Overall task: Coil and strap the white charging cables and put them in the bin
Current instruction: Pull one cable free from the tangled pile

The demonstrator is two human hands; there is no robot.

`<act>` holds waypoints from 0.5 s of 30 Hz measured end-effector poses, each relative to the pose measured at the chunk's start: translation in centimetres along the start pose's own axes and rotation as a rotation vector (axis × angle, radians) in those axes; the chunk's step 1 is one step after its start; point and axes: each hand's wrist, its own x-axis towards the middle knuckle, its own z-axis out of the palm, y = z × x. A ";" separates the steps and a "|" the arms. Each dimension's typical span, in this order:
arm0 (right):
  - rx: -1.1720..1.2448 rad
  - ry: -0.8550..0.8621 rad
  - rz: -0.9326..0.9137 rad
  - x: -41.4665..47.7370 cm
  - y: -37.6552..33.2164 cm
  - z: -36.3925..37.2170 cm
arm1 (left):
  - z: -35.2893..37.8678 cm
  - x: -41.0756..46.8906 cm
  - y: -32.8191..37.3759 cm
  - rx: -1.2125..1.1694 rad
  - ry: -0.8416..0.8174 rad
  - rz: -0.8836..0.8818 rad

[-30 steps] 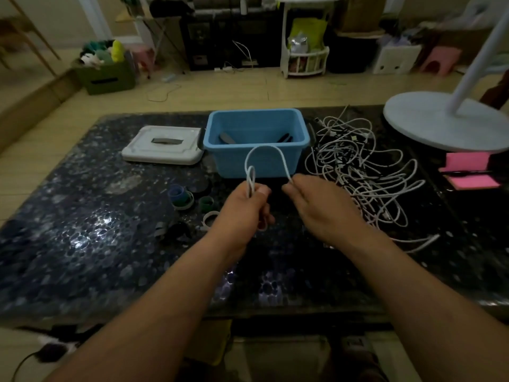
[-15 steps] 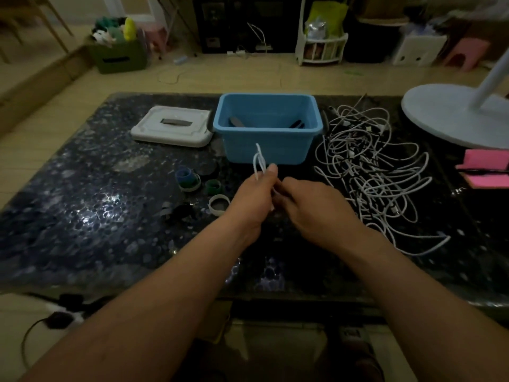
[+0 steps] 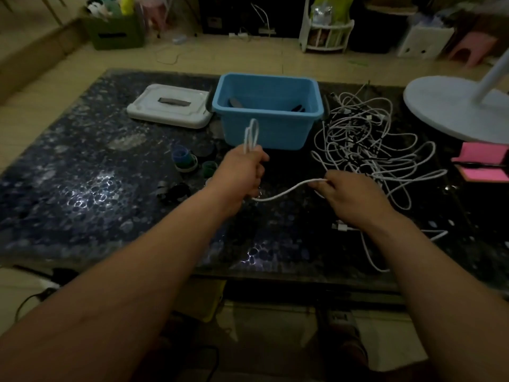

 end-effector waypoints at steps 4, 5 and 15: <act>0.031 -0.061 -0.007 0.3 -2.3 -0.8 | 1.3 -0.7 -1.1 0.319 -0.103 0.046; 0.075 -0.088 -0.016 0.4 -2.7 -1.0 | 1.5 -0.9 -1.3 0.335 -0.133 0.042; 0.353 0.055 -0.151 0.5 -2.1 -0.4 | 2.2 -1.3 -2.3 0.287 -0.379 0.017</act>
